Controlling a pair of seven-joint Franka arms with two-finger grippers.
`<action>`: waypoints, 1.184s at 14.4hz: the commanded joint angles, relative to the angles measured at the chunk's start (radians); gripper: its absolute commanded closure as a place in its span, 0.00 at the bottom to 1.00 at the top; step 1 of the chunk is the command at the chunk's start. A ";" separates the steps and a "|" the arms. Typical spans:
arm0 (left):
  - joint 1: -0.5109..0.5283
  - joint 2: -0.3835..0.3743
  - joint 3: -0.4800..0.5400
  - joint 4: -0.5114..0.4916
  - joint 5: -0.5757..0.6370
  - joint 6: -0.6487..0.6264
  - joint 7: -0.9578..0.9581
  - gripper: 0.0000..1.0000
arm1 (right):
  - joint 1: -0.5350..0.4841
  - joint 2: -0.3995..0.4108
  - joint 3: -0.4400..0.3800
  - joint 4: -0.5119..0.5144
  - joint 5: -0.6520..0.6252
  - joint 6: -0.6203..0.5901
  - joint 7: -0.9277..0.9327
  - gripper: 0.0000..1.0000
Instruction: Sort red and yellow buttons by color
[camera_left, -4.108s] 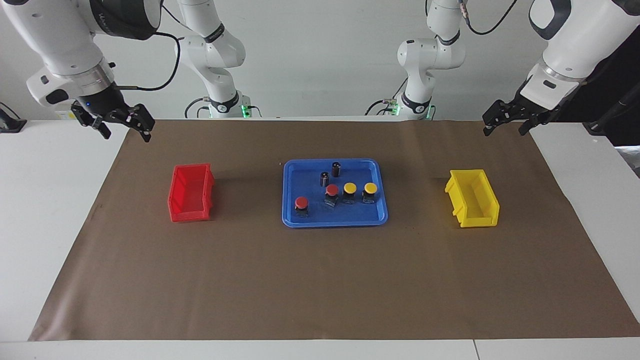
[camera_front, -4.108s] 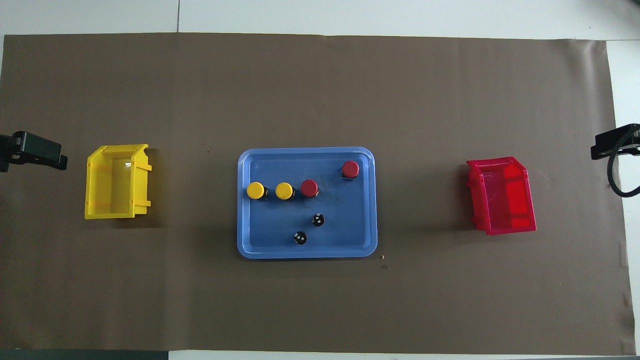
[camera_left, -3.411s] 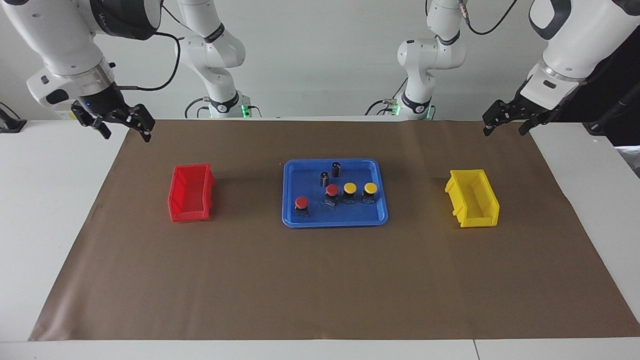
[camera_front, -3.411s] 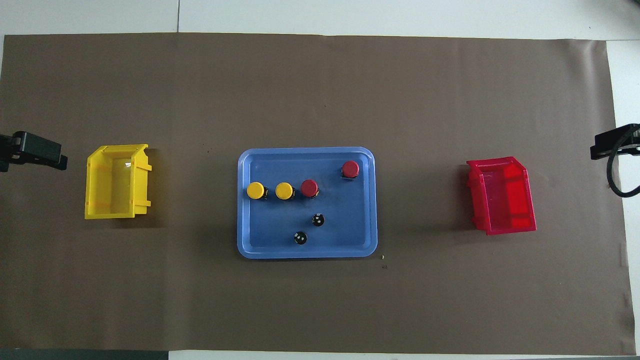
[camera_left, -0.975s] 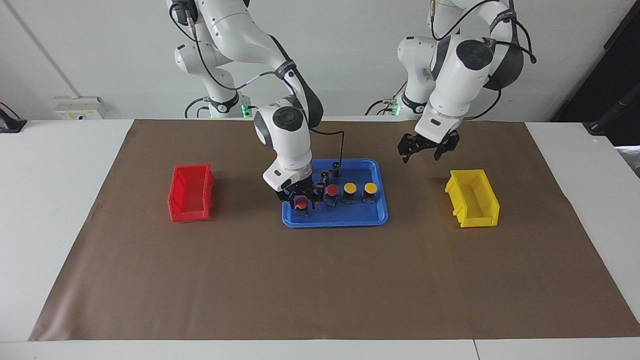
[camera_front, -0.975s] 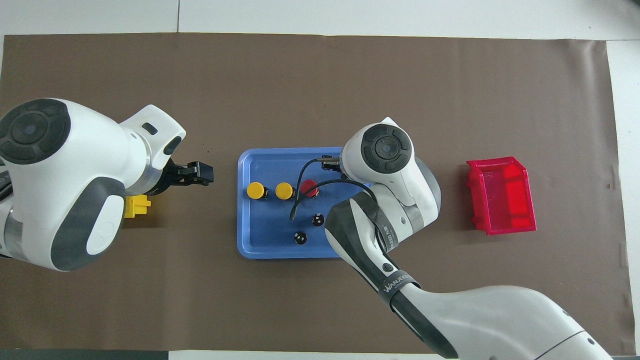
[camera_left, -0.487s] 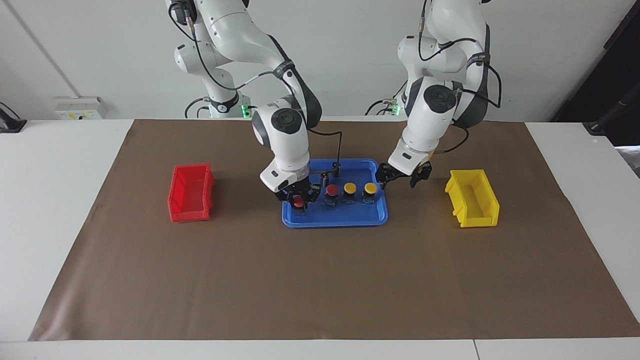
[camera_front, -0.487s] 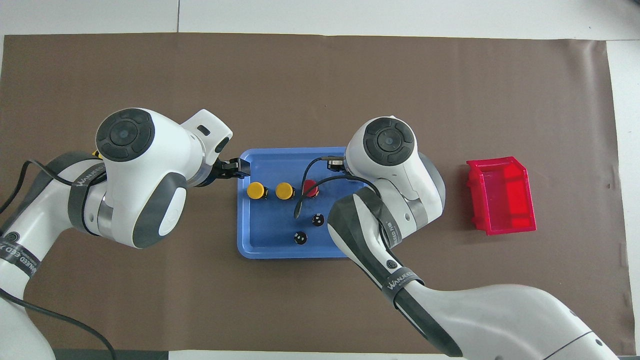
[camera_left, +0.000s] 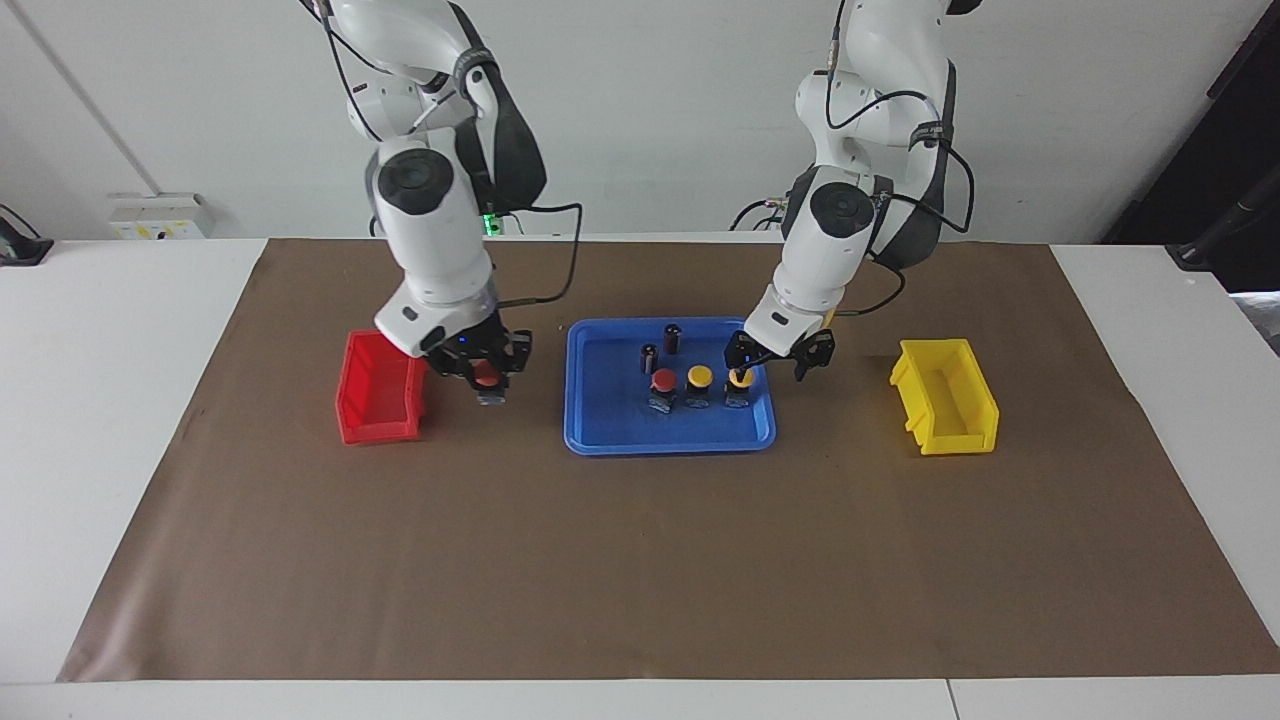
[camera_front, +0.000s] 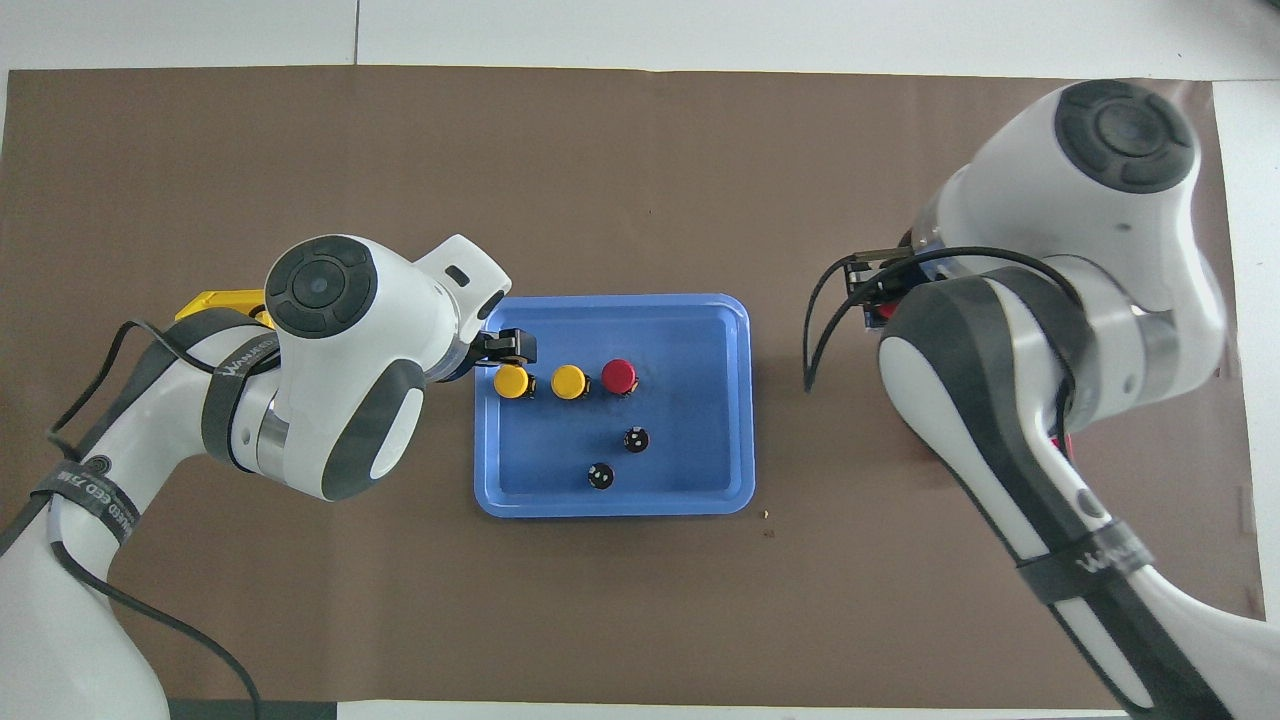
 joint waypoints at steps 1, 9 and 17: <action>-0.026 0.003 0.014 -0.013 -0.019 0.028 -0.007 0.00 | -0.119 -0.134 0.012 -0.198 0.044 0.027 -0.194 0.80; -0.071 0.030 0.014 -0.037 -0.019 0.043 -0.029 0.00 | -0.238 -0.235 0.011 -0.485 0.059 0.264 -0.355 0.80; -0.071 0.023 0.014 -0.066 -0.019 0.045 -0.032 0.25 | -0.256 -0.232 0.012 -0.608 0.061 0.400 -0.360 0.80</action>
